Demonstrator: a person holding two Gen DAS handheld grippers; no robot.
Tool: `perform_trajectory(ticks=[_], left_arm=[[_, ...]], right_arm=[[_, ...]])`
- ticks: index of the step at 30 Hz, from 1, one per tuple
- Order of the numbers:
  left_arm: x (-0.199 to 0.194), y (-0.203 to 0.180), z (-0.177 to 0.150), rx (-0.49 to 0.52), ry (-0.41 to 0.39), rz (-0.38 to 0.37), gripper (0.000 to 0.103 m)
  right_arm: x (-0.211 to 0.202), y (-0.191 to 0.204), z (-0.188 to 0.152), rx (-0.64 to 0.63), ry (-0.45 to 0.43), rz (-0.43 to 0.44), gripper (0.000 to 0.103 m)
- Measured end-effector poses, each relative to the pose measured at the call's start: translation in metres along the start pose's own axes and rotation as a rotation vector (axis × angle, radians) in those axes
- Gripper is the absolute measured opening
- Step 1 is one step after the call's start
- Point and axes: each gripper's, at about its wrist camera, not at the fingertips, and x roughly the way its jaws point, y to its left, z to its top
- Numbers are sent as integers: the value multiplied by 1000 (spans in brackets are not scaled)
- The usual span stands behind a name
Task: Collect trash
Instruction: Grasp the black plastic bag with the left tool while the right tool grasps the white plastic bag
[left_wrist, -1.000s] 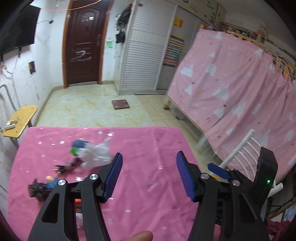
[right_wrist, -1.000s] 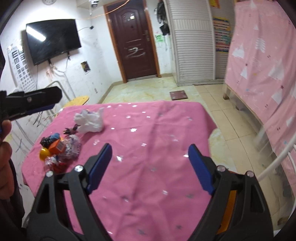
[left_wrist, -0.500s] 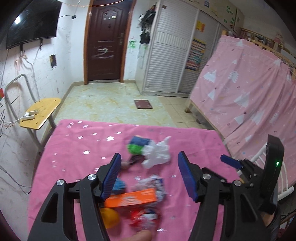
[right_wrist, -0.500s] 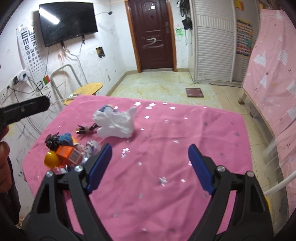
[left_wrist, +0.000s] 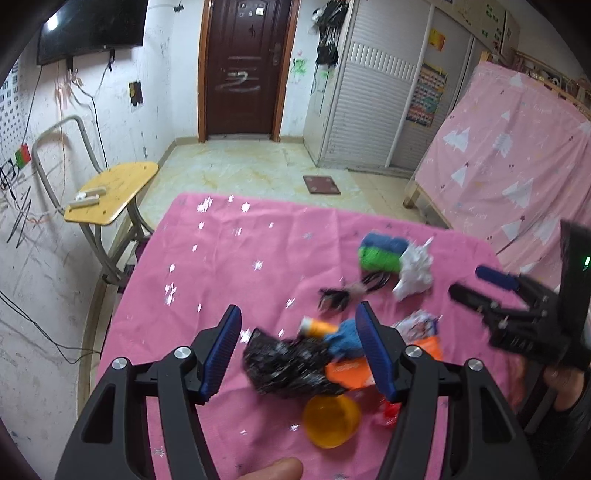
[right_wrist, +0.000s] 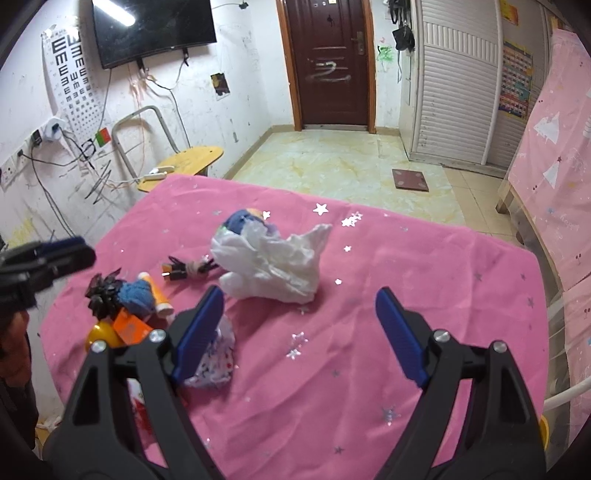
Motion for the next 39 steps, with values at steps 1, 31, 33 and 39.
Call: perform_trajectory(ticks=[1,31,33,39], left_arm=[[2,3,-3,-1,8,-2,57],[17,28,-26,12,31,-32,23],[12,32,-22,4,17,-21,23],[4,38,-18,-16,-3,-9,23]], right_arm=[[1,0,1,-2,1,0,81],[67,25,25,-46,96,-5,82],[71,25,24,-46,103,-5,82],[77,27,19,-63,133,-20,56]])
